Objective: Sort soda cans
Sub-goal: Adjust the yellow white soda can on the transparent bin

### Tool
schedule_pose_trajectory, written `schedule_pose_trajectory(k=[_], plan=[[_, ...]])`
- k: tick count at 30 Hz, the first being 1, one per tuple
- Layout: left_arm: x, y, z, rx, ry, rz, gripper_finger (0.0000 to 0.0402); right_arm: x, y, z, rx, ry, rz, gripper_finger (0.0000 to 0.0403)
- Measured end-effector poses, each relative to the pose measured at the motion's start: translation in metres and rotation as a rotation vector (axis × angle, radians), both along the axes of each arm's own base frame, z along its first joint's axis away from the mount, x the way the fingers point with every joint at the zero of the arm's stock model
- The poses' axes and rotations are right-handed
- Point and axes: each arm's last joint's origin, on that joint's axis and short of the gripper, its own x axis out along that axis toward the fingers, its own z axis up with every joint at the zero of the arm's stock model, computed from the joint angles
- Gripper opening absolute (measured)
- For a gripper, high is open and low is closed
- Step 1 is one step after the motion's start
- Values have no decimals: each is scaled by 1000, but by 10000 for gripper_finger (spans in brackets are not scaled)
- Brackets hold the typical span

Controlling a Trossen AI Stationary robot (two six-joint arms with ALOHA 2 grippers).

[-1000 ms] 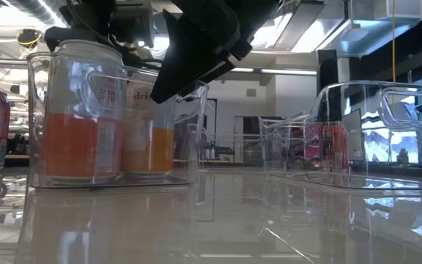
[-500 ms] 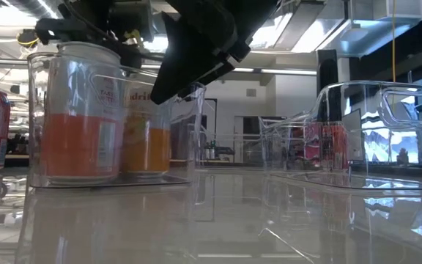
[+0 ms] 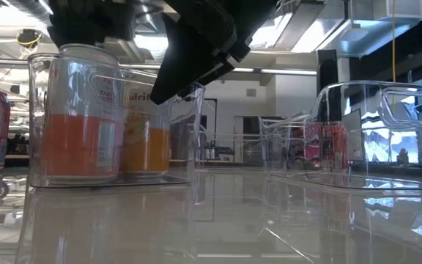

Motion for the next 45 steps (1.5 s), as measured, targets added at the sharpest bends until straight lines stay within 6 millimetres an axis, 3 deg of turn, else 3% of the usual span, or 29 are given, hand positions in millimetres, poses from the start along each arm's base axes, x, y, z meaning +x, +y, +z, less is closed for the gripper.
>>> schedule_pose_trajectory(k=[6, 13, 22, 28, 36, 45], plan=[[6, -37, -2, 88, -69, -78, 2, 1, -2, 0, 2, -1, -6, 347], [13, -58, -20, 137, -11, -117, 2, 1, -3, 0, -3, -8, -15, 347], [18, -56, -46, 236, 152, -135, 1, 1, -3, 0, 7, -2, -10, 347], [6, -43, -42, 318, 255, -87, 3, 1, -2, 0, 9, -3, -8, 347], [12, -47, -16, 268, 63, -79, 3, 1, -2, 0, 7, -4, -9, 347], [15, -55, -42, 275, -62, -213, 4, 1, -2, 0, 7, -3, -9, 347]])
